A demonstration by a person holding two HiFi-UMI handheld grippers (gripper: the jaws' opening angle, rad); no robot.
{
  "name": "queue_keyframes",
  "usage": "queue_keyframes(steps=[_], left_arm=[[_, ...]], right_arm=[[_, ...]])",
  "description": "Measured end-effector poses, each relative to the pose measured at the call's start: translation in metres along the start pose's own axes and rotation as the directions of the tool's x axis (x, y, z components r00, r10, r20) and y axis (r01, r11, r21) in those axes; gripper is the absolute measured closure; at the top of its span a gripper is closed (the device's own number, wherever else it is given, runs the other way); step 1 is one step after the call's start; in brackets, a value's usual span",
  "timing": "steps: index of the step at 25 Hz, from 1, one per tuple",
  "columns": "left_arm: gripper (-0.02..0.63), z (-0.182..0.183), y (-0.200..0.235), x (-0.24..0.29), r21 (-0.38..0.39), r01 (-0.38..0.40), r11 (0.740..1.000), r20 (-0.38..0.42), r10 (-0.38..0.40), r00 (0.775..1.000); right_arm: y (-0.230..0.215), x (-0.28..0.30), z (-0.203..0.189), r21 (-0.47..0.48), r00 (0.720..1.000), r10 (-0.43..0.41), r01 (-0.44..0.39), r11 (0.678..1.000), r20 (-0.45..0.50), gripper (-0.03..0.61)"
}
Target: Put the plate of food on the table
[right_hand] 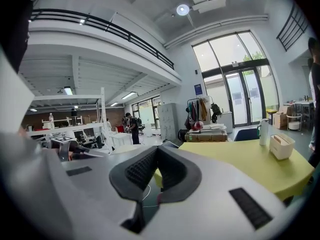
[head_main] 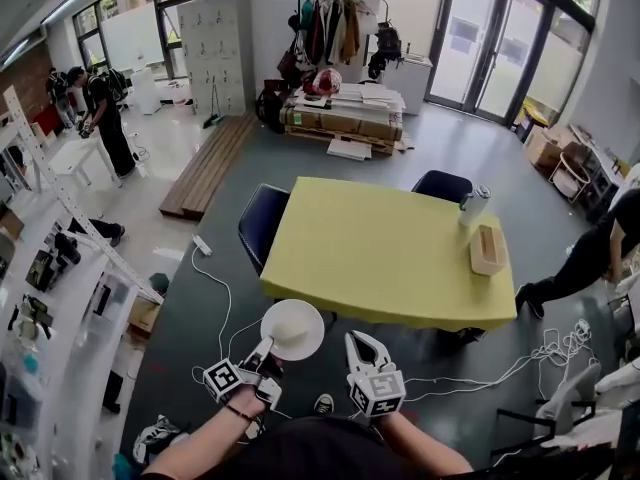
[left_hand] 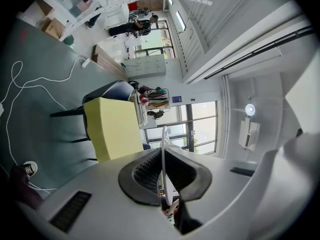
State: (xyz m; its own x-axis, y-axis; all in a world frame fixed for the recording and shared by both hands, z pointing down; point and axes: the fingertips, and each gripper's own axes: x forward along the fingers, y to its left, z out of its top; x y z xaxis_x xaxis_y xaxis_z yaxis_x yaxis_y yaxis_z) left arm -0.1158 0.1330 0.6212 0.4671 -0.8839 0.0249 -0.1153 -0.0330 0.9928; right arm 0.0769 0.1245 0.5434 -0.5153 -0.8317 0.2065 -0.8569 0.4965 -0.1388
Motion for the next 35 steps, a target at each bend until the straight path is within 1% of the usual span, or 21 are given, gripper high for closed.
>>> queue_keyframes(steps=[2, 4, 5, 10, 15, 20, 27, 30, 35], left_arm=[[0.595, 0.004, -0.001, 0.018, 0.0, -0.005, 1.0, 0.01, 0.005, 1.0], [0.595, 0.005, -0.007, 0.036, -0.018, 0.013, 1.0, 0.025, -0.012, 1.0], [0.594, 0.007, -0.006, 0.042, -0.022, 0.009, 1.0, 0.032, -0.008, 0.999], [0.594, 0.018, -0.007, 0.07, -0.021, 0.022, 1.0, 0.061, -0.021, 0.998], [0.594, 0.028, -0.005, 0.093, -0.029, 0.015, 0.999, 0.071, -0.013, 0.997], [0.594, 0.047, -0.003, 0.124, -0.03, 0.011, 0.999, 0.067, -0.009, 0.998], [0.594, 0.083, 0.007, 0.178, -0.048, 0.032, 0.998, 0.035, -0.03, 0.999], [0.594, 0.107, 0.011, 0.204, -0.046, 0.043, 0.998, 0.013, -0.042, 0.999], [0.594, 0.148, 0.015, 0.247, -0.029, 0.058, 0.998, -0.048, -0.06, 0.997]], right_arm=[[-0.014, 0.014, 0.004, 0.001, 1.0, 0.013, -0.013, 1.0, -0.003, 0.566], [-0.027, 0.027, 0.007, 0.002, 1.0, 0.03, -0.03, 1.0, -0.004, 0.566], [-0.032, 0.034, 0.008, 0.003, 0.999, 0.039, -0.039, 0.999, -0.006, 0.566], [-0.052, 0.06, 0.009, 0.006, 0.997, 0.071, -0.071, 0.997, -0.015, 0.566], [-0.07, 0.079, 0.007, 0.021, 0.997, 0.074, -0.074, 0.997, -0.03, 0.566], [-0.083, 0.107, 0.01, 0.023, 0.996, 0.076, -0.075, 0.997, -0.048, 0.566], [-0.1, 0.159, 0.016, 0.023, 0.997, 0.046, -0.044, 0.999, -0.062, 0.566], [-0.109, 0.186, 0.023, 0.026, 0.998, 0.019, -0.018, 1.0, -0.063, 0.566], [-0.119, 0.234, 0.042, 0.023, 0.998, -0.037, 0.039, 0.999, -0.047, 0.566]])
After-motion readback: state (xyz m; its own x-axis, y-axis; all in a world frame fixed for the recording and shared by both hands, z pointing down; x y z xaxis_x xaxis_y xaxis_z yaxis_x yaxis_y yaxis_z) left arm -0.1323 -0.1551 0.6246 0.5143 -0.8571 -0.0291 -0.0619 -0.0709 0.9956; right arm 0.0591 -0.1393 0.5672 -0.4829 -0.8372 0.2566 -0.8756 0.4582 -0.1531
